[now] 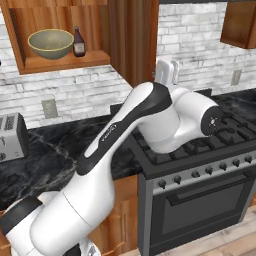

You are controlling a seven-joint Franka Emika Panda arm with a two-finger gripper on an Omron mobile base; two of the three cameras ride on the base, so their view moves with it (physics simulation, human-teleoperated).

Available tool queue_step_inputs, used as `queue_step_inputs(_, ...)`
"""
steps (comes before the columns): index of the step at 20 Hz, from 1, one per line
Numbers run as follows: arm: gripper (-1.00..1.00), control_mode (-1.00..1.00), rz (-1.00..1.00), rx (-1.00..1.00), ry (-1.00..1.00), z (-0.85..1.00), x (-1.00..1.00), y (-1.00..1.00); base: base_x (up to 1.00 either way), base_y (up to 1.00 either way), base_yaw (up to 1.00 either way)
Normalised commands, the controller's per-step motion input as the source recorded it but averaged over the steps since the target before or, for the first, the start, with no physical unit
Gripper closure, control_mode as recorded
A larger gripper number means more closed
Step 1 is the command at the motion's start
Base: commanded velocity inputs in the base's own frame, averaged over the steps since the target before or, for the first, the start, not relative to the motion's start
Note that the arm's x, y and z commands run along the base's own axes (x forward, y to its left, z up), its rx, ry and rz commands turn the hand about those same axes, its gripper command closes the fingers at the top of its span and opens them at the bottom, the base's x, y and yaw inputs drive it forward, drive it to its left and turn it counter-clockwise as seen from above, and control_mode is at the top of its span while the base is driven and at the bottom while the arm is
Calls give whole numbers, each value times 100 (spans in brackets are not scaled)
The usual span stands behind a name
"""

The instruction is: Pick the mug and place it in the sink. Pick the bowl and place it in the open cabinet and then close the cabinet.

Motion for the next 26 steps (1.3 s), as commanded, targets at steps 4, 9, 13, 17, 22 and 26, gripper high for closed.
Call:
queue_step_inputs(4,-100,-100,0,4,0,-1,30,-32,0,0,0)
queue_step_inputs(9,-100,-100,1,1,0,-8,59,-16,0,0,0)
queue_step_inputs(13,-100,-100,1,0,0,-9,46,-34,0,0,0)
queue_step_inputs(17,-100,-100,1,1,0,-7,27,-29,0,0,0)
queue_step_inputs(22,-100,-100,2,0,0,-1,18,-1,0,0,0)
queue_step_inputs(26,-100,-100,7,0,-4,0,4,0,0,0,0)
